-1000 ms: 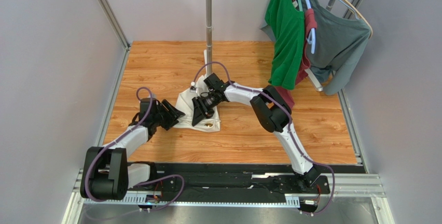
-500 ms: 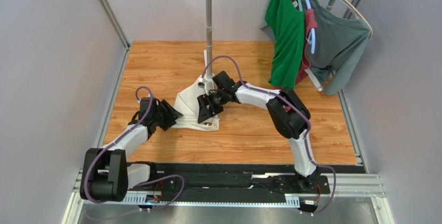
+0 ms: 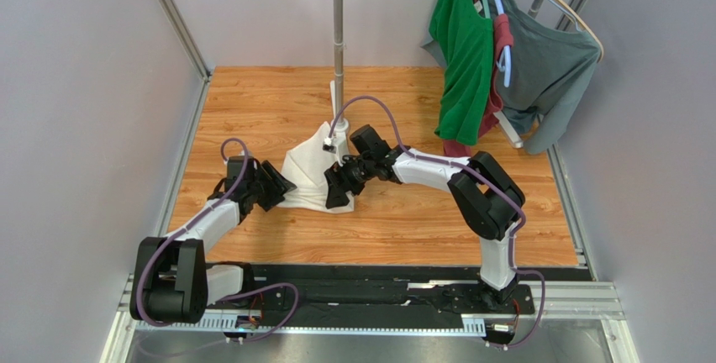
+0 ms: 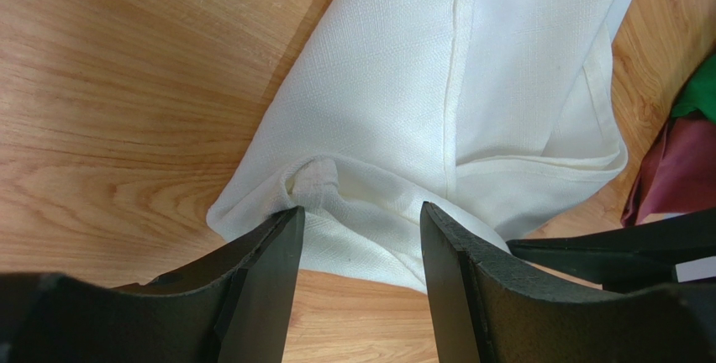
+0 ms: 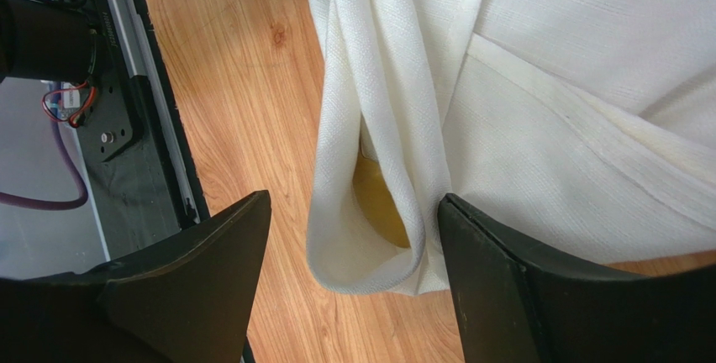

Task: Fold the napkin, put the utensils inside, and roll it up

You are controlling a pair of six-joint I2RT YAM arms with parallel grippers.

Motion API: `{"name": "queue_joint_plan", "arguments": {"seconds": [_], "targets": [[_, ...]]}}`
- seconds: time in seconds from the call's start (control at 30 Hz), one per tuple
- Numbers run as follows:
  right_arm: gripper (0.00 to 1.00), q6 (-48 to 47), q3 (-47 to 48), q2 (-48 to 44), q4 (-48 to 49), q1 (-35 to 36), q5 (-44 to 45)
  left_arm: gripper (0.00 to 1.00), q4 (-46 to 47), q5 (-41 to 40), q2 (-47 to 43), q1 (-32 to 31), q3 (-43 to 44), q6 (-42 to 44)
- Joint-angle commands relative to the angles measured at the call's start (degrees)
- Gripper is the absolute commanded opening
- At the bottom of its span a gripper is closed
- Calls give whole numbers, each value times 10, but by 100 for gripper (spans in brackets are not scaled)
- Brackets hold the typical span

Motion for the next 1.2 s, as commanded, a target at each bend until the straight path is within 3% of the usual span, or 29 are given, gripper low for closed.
{"name": "queue_joint_plan", "arguments": {"seconds": [0.0,0.27,0.6,0.7,0.77,0.9,1.17], "targets": [[75,-47,-7,-24,31,19,19,63,-12,-12,10,1,23,18],[65,-60,-21,-37,11,40,103,63,-13,-12,19,1,30,22],[29,-37,-29,-30,9,41,154,63,-24,-16,25,1,39,35],[7,-21,-13,-17,-3,38,152,63,-34,-23,24,1,43,45],[0,-15,5,-2,-22,30,125,63,-40,-27,24,1,46,55],[0,2,34,37,-63,17,88,63,-44,-29,33,1,53,65],[0,49,26,79,-79,-1,104,63,-56,-33,56,1,76,78]]}}
